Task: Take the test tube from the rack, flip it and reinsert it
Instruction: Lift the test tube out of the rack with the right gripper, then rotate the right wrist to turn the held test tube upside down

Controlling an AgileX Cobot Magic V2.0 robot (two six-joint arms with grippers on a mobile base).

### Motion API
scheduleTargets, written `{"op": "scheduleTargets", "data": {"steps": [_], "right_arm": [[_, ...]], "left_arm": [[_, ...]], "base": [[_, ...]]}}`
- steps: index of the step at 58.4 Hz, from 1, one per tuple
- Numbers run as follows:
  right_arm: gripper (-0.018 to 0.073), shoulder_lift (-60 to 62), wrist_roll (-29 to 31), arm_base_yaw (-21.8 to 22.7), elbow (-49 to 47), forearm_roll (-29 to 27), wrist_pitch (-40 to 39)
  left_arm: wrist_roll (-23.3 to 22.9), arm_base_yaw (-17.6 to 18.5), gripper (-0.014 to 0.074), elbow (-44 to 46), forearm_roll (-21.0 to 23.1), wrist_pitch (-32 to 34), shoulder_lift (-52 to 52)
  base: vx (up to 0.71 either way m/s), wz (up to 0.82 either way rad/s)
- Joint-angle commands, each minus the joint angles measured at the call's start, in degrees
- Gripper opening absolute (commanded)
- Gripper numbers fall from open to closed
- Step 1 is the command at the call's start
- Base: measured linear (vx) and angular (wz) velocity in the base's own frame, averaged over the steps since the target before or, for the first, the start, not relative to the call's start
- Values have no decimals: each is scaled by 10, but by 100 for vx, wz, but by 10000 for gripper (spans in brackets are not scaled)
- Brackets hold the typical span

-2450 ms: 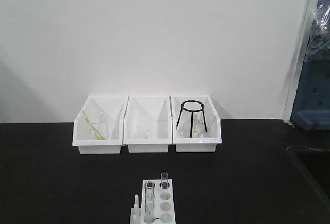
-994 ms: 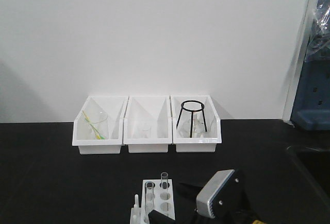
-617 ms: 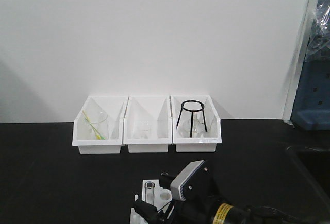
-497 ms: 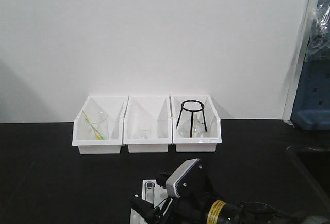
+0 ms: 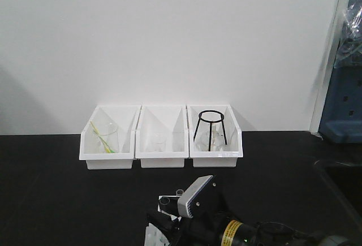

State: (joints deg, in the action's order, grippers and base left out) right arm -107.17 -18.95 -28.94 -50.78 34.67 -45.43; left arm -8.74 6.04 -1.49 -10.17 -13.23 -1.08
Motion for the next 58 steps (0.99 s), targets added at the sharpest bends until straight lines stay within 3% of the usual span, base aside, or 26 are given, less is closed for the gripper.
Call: {"op": "scheduleTargets", "data": {"steps": [1, 20, 32, 40, 45, 54, 58], "right_arm": [[-17, 26, 5, 2, -18, -10, -47], [-15, 97, -2, 2, -21, -12, -37], [-13, 222, -46, 2, -75, -10, 65], [-13, 289, -32, 2, -110, 13, 147], [-13, 319, 21, 2, -127, 113, 218], [-13, 351, 208, 2, -128, 460, 317], [-13, 356, 231, 2, -128, 584, 342]], "left_arm": [[-5, 0, -6, 2, 3, 46, -5], [-5, 0, -6, 2, 3, 46, -5], [-5, 0, -6, 2, 3, 46, -5], [-5, 0, -6, 2, 3, 46, -5], [-5, 0, -6, 2, 3, 46, -5], [-5, 0, -6, 2, 3, 46, -5], [-5, 0, -6, 2, 3, 46, -5]], "base": [[0, 0], [0, 0], [0, 0], [0, 0], [0, 0], [0, 0], [0, 0]]}}
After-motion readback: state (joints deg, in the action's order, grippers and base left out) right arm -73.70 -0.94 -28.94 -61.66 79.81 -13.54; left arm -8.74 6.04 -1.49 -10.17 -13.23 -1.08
